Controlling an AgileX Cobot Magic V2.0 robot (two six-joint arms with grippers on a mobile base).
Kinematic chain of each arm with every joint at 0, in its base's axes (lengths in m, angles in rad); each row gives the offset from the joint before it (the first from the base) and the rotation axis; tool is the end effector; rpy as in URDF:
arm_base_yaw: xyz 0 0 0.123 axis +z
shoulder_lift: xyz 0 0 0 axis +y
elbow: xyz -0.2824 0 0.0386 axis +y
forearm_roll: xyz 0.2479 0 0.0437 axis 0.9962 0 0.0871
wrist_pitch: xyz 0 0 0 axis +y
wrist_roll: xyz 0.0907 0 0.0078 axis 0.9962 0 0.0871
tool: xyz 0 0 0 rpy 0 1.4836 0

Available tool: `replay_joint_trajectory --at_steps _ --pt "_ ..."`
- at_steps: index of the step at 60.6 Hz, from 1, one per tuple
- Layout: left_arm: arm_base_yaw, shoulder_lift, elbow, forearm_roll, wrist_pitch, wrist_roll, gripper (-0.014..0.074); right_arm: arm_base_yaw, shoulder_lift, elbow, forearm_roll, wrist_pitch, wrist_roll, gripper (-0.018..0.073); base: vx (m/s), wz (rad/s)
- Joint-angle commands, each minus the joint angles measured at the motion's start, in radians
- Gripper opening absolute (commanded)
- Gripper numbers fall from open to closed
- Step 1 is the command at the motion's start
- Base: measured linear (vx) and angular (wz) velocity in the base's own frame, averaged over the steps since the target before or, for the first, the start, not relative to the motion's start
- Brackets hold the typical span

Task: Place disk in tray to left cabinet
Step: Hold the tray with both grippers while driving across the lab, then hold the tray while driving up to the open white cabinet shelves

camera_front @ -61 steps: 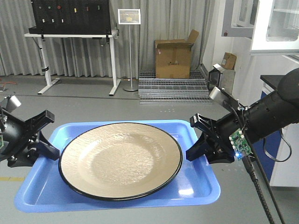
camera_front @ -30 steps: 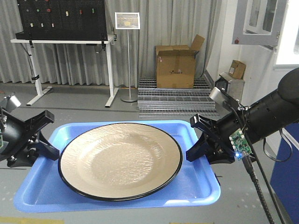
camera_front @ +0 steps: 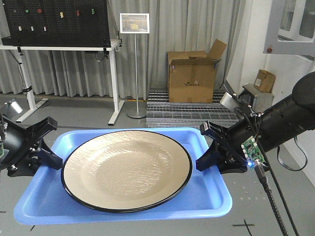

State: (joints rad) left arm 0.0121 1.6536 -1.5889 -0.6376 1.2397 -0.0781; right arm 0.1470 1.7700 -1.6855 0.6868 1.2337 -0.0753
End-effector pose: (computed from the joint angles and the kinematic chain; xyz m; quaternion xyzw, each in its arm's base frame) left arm 0.3436 -0.0471 0.3603 -0.0903 0.9317 -0.3150 0.1567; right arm 0.3626 0.1088 0.3484 -0.0473 0.9285 0.3375 0.1472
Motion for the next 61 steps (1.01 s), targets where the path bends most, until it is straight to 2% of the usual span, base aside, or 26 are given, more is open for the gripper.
replay_joint_trajectory --at_steps 1,61 --pt "-0.019 -0.051 -0.039 -0.158 0.013 -0.018 -0.0001 0.015 -0.059 -0.037 0.167 -0.002 -0.017 -0.0004 0.66 0.04" --pt "-0.019 -0.051 -0.039 -0.158 0.013 -0.018 -0.0001 0.015 -0.059 -0.037 0.166 -0.003 -0.017 -0.0004 0.64 0.02"
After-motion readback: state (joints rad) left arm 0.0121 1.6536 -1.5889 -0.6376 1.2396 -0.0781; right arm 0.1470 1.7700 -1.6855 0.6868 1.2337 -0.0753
